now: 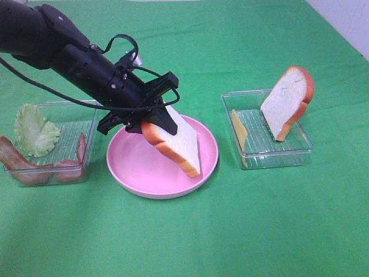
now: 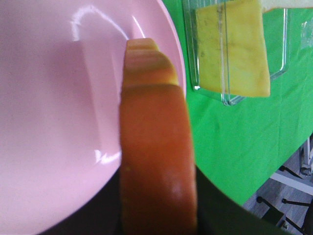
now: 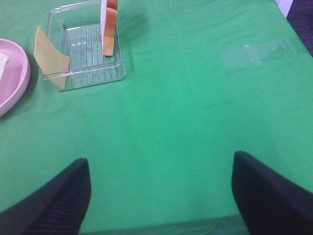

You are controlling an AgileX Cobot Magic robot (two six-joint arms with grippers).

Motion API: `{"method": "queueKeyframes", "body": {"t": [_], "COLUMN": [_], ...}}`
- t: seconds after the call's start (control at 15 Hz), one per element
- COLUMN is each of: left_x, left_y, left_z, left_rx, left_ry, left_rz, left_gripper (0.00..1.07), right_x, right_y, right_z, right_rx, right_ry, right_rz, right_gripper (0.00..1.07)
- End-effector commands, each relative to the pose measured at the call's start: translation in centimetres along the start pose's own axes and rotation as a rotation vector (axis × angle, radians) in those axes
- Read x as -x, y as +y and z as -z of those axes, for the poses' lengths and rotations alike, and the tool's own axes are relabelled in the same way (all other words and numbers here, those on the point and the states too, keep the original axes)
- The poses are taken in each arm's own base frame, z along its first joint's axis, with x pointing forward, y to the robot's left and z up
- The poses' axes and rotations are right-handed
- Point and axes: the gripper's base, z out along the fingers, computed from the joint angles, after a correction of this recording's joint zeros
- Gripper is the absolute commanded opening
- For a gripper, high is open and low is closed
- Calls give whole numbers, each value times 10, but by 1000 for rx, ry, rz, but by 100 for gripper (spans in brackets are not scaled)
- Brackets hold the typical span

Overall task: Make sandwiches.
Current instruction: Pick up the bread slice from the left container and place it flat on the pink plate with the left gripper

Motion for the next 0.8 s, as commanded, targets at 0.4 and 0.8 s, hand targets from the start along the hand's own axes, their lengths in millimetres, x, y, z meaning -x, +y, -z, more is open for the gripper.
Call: {"method": "queueKeyframes", "body": {"t": [0.4,0.8], "left_x": [9,9], "left_y": [2,5], "left_z": [-15,-18], "left_rx": [-13,-7], "left_ry": [5,13], "left_rz": [35,46], "left_gripper": [0,8], "right_x": [-3,-3], "right_y": [0,0], "right_z": [3,3], "right_rx": [2,2], "right_ry": [-33,-33], "right_rz": [4,4], "right_gripper": [77,77]}}
